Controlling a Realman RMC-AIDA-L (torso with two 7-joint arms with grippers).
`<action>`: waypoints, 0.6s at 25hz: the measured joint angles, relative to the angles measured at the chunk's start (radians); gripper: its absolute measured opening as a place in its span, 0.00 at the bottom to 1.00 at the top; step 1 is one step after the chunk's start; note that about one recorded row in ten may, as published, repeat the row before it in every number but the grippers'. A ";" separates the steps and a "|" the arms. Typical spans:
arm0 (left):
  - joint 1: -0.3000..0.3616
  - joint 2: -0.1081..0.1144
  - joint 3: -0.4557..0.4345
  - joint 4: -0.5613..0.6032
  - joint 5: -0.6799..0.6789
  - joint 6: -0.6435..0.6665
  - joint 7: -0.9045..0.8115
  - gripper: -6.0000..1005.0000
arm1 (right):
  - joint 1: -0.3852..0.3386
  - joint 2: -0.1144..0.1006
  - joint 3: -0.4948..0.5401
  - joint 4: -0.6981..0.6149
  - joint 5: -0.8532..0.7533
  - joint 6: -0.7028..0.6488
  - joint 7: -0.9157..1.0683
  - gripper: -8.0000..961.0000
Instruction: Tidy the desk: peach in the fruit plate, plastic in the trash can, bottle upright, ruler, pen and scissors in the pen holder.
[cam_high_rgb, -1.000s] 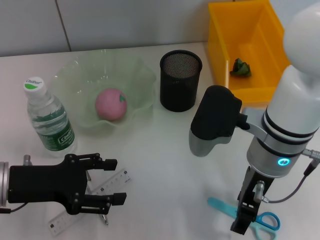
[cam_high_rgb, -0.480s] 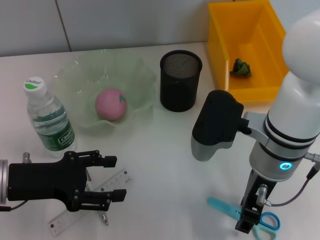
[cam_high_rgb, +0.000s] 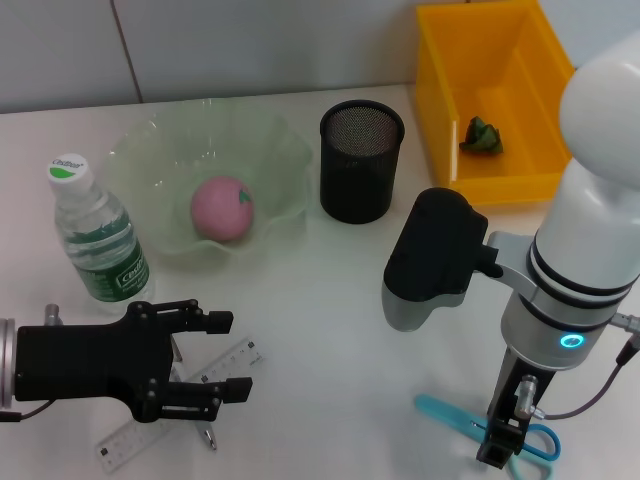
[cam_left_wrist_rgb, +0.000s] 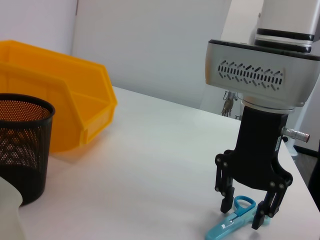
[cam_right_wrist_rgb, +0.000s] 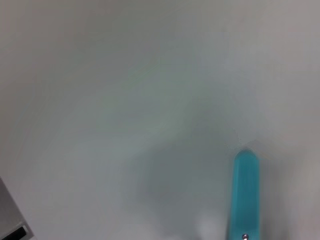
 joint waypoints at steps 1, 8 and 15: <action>0.000 0.000 0.000 0.000 0.000 0.000 0.000 0.82 | 0.000 0.000 -0.001 0.000 0.000 0.000 0.001 0.54; -0.001 0.000 0.000 0.001 0.000 0.003 0.000 0.82 | -0.002 0.000 -0.003 0.000 0.000 0.005 0.007 0.52; 0.000 0.000 -0.002 0.001 0.000 0.003 0.008 0.82 | -0.002 0.000 -0.024 0.000 0.000 0.018 0.015 0.45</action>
